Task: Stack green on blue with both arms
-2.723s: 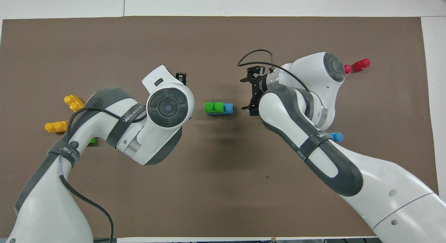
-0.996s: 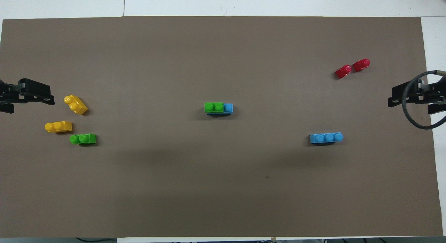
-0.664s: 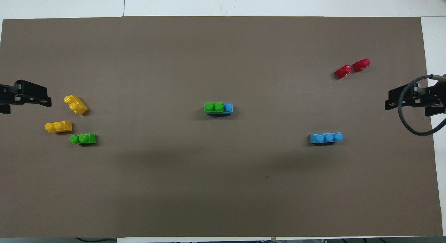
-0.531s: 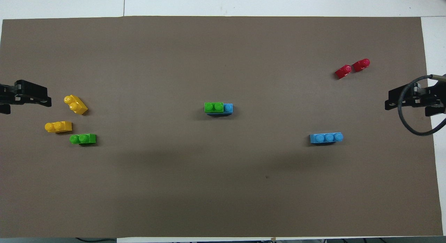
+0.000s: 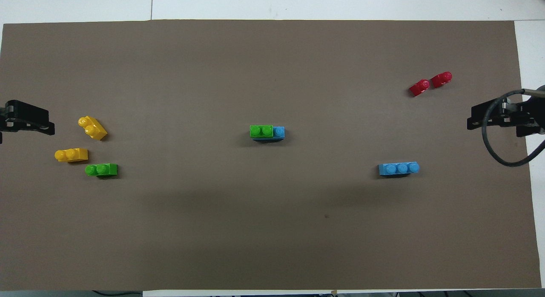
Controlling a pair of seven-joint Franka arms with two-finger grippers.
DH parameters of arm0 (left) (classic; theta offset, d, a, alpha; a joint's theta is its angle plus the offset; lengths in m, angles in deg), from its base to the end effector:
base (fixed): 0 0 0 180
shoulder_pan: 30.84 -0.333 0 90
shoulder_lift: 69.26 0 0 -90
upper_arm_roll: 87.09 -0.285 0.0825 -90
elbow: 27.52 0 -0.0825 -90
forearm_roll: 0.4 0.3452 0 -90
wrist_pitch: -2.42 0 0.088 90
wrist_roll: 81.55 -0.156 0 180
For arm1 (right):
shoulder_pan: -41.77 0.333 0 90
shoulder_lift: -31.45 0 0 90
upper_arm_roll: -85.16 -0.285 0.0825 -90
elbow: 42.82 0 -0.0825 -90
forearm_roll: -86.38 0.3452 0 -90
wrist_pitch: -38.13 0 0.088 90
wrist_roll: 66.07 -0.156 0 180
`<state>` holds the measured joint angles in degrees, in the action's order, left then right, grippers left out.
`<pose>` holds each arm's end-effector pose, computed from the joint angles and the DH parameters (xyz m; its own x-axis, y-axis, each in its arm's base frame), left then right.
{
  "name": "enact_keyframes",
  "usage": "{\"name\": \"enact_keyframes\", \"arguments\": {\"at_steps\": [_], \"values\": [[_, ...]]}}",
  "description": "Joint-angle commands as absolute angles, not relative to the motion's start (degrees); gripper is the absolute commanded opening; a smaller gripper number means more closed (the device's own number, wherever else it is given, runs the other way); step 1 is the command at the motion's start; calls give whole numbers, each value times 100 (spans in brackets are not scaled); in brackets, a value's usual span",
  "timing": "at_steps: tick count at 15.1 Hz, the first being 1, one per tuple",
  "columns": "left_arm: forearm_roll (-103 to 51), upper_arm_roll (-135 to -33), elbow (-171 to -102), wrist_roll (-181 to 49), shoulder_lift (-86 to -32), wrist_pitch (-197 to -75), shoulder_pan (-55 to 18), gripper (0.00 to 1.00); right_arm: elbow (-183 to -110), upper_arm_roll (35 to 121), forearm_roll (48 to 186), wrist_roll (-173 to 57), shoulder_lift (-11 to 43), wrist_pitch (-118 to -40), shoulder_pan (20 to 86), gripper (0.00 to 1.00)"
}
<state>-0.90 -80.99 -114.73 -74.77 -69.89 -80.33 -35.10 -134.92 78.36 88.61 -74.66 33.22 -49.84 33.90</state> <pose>0.4961 -0.0176 0.5603 0.9941 0.0852 -0.0673 0.0853 -0.9964 -0.0004 0.5009 -0.0024 0.5414 0.9850 -0.1665 -0.0462 -0.1680 -0.9854 -0.0287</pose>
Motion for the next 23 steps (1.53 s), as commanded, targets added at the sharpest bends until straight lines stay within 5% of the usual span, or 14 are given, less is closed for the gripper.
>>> {"name": "enact_keyframes", "arguments": {"at_steps": [1, 6, 23], "values": [[-172, -8050, -11286, -7575, -6917, -7923, -3611, 100, -13414, 7804, 8761, -7390, 3374, -5055, 3334, 100], [-180, -8041, -11286, -7584, -6926, -7932, -3594, 100, -13414, 8383, 8568, -7407, 3347, -5126, 4079, 100], [-189, -8032, -11286, -7593, -6926, -7959, -3585, 100, -13405, 8367, 8383, -6573, 3373, -5003, 3975, 100]]}}
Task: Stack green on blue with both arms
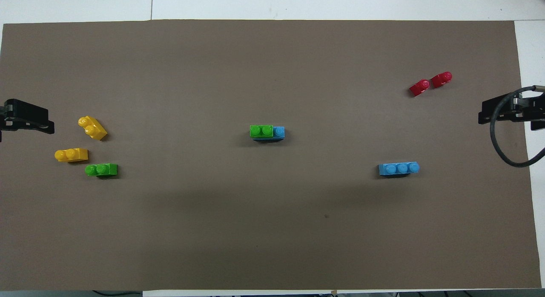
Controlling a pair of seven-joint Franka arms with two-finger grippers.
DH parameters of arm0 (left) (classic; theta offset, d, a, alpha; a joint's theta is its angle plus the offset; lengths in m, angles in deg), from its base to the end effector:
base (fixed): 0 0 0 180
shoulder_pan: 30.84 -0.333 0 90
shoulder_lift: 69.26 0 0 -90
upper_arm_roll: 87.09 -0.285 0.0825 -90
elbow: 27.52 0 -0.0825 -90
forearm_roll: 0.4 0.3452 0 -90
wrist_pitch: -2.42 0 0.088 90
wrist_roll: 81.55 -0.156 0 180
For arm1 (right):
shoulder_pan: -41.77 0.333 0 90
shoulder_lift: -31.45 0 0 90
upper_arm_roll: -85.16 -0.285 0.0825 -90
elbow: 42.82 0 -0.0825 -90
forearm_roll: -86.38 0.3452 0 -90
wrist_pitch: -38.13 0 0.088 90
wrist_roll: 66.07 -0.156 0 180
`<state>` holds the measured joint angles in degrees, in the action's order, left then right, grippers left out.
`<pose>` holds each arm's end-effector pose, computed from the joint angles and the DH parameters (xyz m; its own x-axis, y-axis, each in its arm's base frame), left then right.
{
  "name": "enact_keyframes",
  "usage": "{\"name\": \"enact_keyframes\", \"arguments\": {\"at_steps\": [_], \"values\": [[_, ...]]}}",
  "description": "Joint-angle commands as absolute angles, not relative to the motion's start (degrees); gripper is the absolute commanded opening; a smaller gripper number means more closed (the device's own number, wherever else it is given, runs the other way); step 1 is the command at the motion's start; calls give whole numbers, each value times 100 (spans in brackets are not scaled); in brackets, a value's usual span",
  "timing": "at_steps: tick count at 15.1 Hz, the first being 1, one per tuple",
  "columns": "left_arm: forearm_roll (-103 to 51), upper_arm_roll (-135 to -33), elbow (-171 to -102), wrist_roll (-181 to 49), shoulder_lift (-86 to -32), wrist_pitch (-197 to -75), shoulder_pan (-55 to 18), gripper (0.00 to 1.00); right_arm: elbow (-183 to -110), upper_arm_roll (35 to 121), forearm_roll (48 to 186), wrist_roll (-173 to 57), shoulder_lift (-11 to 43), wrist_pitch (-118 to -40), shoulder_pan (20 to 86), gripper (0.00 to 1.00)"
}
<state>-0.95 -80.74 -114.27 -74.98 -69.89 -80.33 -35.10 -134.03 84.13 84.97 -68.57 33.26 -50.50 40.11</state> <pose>0.4965 -0.0200 0.5636 0.9953 0.0770 -0.0594 0.0773 -0.9970 0.0016 0.5036 -0.0093 0.5495 0.9984 -0.0552 -0.0123 -0.0549 -0.9982 0.0257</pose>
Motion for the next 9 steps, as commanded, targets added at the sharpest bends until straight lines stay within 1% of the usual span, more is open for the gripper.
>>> {"name": "enact_keyframes", "arguments": {"at_steps": [1, 9], "values": [[-189, -8032, -11286, -7593, -6926, -7959, -3576, 100, -13414, 8367, 8383, -6476, 3382, -5003, 3975, 100], [-260, -8032, -11295, -7601, -6934, -7994, -3576, 100, -13414, 8367, 8401, -6405, 3391, -4985, 3975, 100]]}}
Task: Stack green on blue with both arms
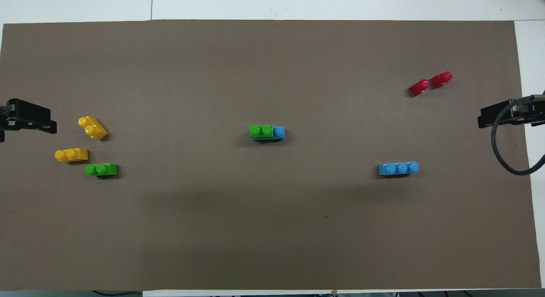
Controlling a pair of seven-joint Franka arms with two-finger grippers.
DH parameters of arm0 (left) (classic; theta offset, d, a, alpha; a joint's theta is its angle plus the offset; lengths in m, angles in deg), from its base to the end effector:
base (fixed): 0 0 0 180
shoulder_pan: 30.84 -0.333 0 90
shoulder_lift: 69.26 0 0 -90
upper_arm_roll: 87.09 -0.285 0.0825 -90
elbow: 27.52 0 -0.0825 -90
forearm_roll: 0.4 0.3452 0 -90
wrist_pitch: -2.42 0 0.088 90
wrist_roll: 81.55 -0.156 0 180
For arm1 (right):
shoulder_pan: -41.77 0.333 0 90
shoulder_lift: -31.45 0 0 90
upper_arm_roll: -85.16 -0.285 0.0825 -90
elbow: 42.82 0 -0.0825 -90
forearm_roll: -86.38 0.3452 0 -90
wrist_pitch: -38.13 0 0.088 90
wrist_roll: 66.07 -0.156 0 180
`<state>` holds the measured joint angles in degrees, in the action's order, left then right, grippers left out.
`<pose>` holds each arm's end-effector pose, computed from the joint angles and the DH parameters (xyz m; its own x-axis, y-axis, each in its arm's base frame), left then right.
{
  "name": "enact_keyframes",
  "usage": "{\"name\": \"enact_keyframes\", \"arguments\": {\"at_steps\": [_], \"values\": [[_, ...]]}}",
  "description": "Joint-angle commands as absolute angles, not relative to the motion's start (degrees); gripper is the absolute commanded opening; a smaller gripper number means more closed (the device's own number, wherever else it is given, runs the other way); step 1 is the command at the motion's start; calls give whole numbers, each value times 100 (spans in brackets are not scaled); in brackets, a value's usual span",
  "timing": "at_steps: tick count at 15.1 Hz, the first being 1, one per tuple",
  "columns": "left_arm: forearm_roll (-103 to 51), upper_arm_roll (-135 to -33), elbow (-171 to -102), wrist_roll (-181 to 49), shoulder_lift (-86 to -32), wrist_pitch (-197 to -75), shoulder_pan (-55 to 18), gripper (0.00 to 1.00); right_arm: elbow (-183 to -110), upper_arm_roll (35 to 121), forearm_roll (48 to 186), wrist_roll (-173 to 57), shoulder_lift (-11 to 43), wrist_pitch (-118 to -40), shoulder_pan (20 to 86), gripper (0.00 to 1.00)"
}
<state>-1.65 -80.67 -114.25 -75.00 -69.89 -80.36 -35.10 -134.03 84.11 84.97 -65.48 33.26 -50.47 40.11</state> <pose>0.4965 -0.0226 0.5638 0.9955 0.0739 -0.0599 0.0749 -0.9971 0.0138 0.5035 -0.0091 0.5494 0.9999 -0.0010 -0.0142 -0.0006 -0.9997 0.0250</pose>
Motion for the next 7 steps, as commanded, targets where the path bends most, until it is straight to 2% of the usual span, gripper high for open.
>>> {"name": "enact_keyframes", "arguments": {"at_steps": [1, 7], "values": [[-260, -8032, -11295, -7601, -6934, -7994, -3576, 100, -13414, 8367, 8401, -6405, 3391, -4985, 3975, 100], [-260, -8032, -11295, -7601, -6934, -7994, -3576, 100, -13432, 8367, 8471, -6458, 3409, -4985, 3984, 100]]}}
